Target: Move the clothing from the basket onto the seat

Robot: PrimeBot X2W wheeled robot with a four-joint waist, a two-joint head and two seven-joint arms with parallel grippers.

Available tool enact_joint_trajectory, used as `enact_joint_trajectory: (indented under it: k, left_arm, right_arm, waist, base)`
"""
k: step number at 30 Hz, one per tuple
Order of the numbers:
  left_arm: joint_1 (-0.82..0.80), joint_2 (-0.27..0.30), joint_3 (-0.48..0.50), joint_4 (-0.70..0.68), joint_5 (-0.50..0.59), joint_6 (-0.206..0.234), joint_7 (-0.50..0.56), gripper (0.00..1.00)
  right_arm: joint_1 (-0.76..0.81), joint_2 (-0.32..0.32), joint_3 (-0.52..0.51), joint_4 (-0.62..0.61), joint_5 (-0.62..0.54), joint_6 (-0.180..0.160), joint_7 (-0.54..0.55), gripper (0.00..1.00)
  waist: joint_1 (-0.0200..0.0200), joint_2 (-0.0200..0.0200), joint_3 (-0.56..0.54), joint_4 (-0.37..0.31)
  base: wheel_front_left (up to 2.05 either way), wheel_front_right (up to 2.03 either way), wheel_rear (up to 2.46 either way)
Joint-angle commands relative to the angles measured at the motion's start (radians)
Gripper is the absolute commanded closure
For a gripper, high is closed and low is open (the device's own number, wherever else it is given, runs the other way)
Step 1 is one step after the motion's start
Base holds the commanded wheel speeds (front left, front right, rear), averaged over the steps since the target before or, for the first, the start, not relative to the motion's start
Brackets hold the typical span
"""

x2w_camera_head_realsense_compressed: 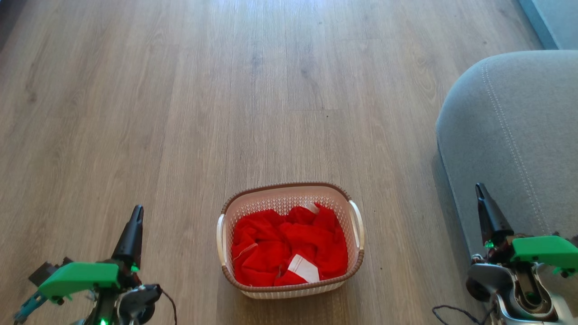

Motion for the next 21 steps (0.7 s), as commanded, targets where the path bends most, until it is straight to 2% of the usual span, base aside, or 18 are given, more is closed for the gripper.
enact_joint_trajectory:
  k: [1, 21]
  left_arm:
    - [-0.047, 0.014, 0.03, -0.034, -0.007, -0.009, 0.007, 1.0]
    - [-0.047, 0.014, 0.03, -0.034, -0.007, -0.009, 0.007, 1.0]
  right_arm:
    - [-0.018, -0.003, 0.017, -0.039, 0.006, 0.001, 0.004, 1.0]
    - [-0.018, -0.003, 0.017, -0.039, 0.006, 0.001, 0.004, 1.0]
  waist:
    - [0.0, 0.0, 0.0, 0.0]
    - [0.0, 0.0, 0.0, 0.0]
  base:
    - [0.0, 0.0, 0.0]
    - [0.0, 0.0, 0.0]
